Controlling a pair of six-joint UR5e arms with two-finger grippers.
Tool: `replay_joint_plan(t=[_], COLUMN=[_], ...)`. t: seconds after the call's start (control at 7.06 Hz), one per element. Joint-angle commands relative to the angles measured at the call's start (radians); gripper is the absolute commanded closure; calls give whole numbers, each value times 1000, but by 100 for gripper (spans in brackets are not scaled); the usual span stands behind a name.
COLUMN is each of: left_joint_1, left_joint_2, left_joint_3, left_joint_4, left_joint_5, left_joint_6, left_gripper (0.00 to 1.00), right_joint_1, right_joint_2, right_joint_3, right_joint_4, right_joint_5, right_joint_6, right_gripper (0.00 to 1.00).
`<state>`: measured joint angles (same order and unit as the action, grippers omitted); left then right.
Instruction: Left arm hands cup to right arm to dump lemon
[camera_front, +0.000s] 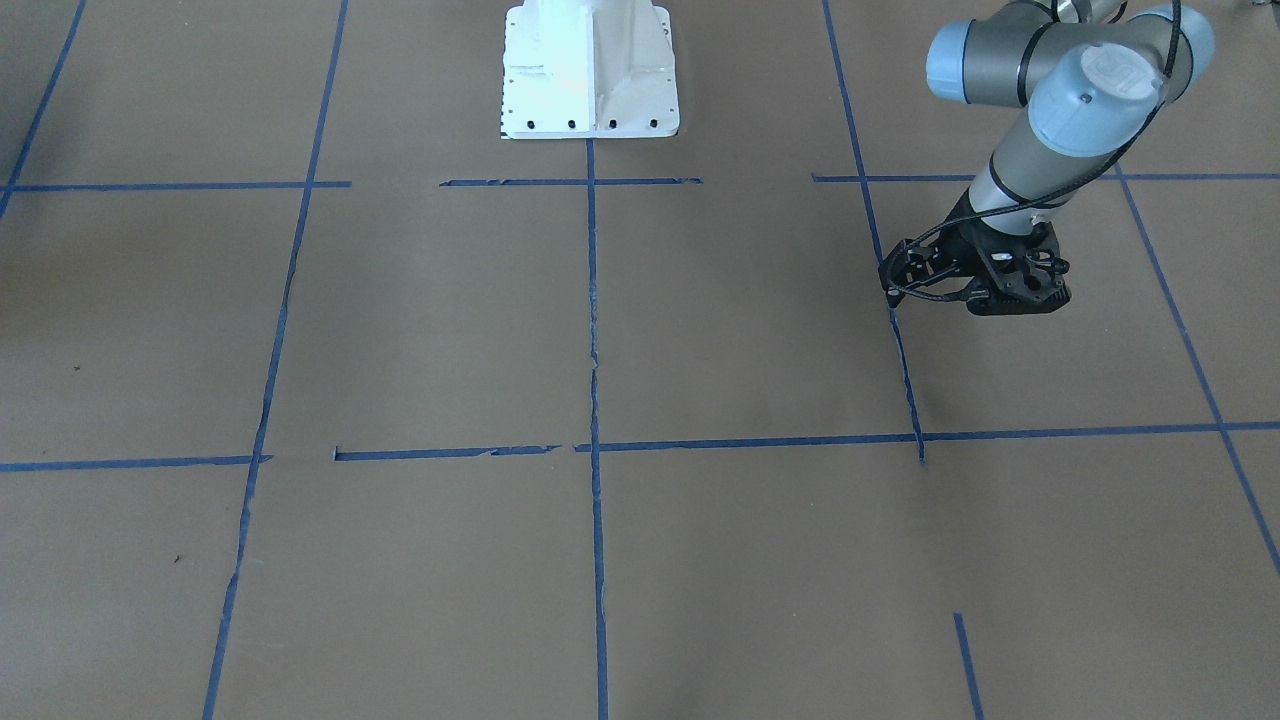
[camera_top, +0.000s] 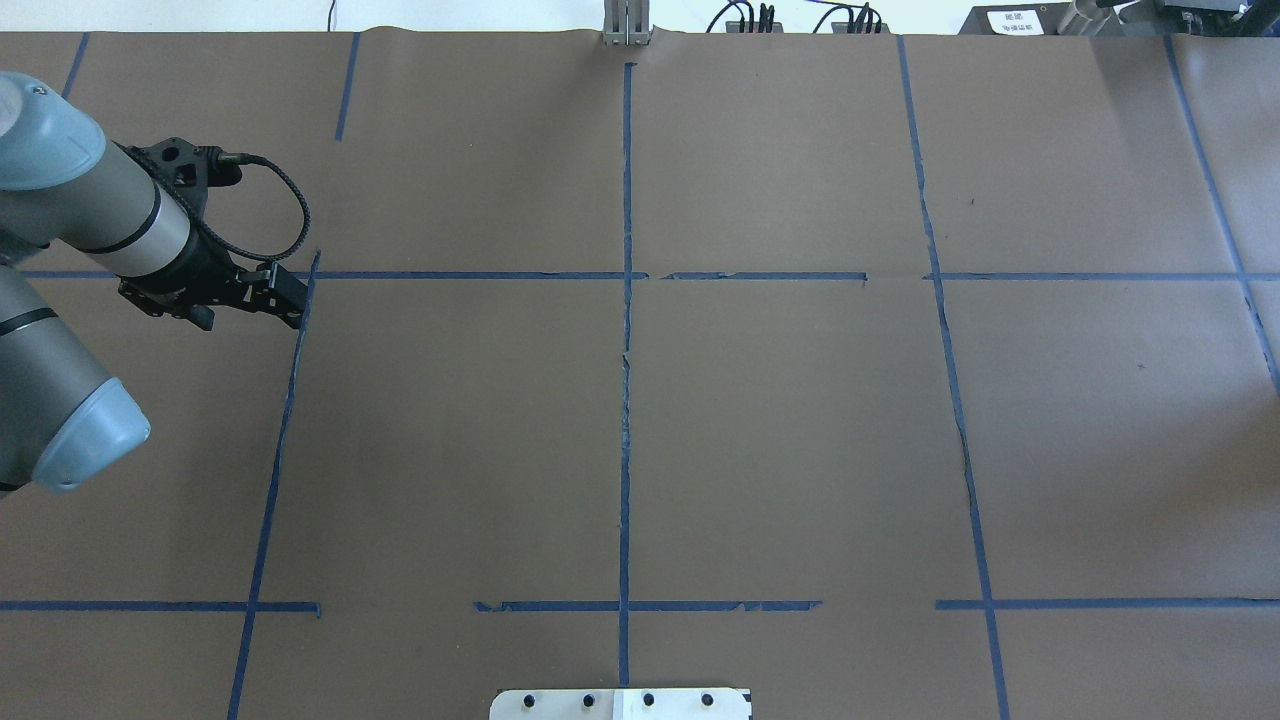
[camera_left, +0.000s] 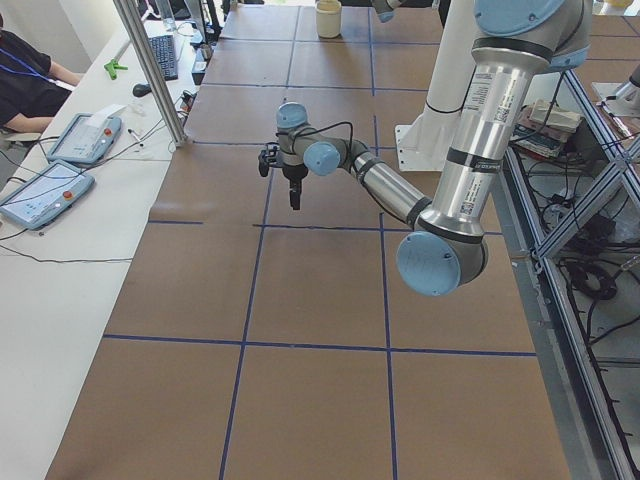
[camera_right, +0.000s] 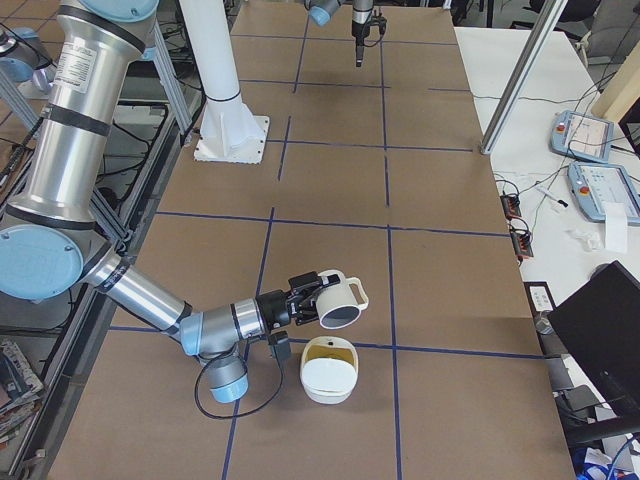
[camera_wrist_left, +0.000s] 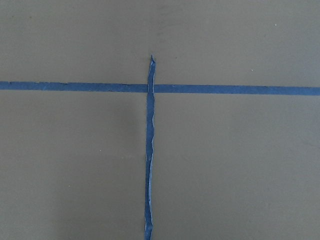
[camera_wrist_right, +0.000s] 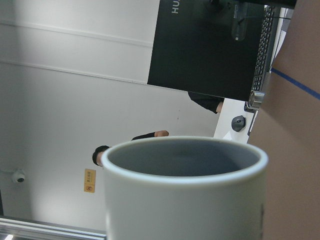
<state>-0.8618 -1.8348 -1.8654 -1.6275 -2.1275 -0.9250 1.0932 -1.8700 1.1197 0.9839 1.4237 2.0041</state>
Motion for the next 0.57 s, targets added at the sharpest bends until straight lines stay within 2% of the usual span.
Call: replay_joint_plan(t=[0.0, 0.28, 0.42], left_joint_1=[1, 1, 3], left_joint_2=[-1, -3, -6], left_joint_3=[3, 3, -4], left_joint_4=[0, 0, 0], left_joint_5=[0, 0, -2], left_joint_6=[0, 0, -2], left_gripper=[0, 0, 0], right_joint_1=[28, 82, 83], right_joint_2=[3, -1, 12], right_joint_3=[24, 217, 265], right_joint_4=[-75, -320, -384], right_joint_5=[95, 205, 228], right_joint_6=[-232, -425, -541], right_gripper=[96, 96, 95])
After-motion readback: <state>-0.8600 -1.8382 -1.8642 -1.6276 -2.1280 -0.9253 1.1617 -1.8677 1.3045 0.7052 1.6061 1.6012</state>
